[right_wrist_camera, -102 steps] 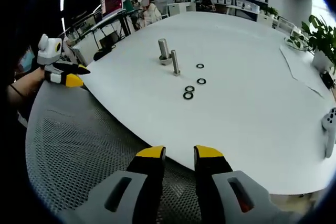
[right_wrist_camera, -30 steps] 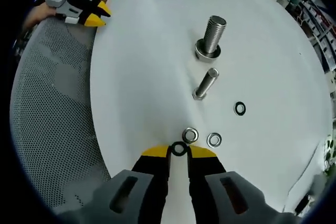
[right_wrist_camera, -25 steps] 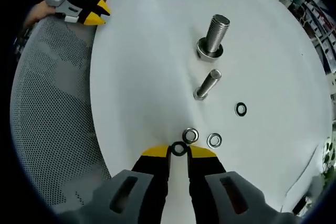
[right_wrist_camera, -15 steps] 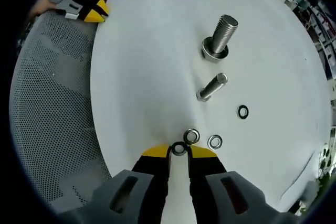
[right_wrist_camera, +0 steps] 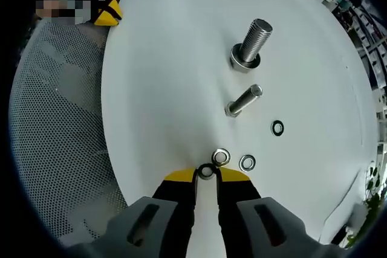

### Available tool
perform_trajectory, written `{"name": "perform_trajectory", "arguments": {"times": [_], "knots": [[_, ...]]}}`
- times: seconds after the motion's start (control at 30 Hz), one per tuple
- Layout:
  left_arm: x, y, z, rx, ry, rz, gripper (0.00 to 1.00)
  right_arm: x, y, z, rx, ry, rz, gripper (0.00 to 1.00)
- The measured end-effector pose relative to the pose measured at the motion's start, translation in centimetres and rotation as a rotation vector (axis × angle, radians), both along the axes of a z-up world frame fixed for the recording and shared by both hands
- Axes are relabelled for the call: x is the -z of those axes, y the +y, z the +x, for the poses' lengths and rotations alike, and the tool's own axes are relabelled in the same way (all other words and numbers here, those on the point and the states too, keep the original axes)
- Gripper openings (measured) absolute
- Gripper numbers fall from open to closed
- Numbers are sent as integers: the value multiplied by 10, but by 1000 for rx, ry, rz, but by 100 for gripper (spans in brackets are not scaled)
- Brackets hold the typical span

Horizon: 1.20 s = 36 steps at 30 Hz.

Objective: Place the washer onto the threaded stud by aligning its center hole with the stud, sliding it down to the base, and recovering from edge contact or off-axis alignment until the washer reaches the visible bottom stop.

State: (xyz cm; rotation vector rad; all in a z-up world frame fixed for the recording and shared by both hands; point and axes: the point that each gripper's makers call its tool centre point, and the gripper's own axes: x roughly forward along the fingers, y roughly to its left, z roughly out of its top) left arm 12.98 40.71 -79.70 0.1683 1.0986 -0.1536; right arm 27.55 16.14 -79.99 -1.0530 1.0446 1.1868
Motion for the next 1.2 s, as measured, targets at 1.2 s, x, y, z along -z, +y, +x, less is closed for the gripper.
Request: {"name": "perform_trajectory", "arguments": {"times": [1.2], "knots": [[0, 4, -1, -14, -2, 13, 0, -66, 31, 12, 93, 67, 213, 14]]}}
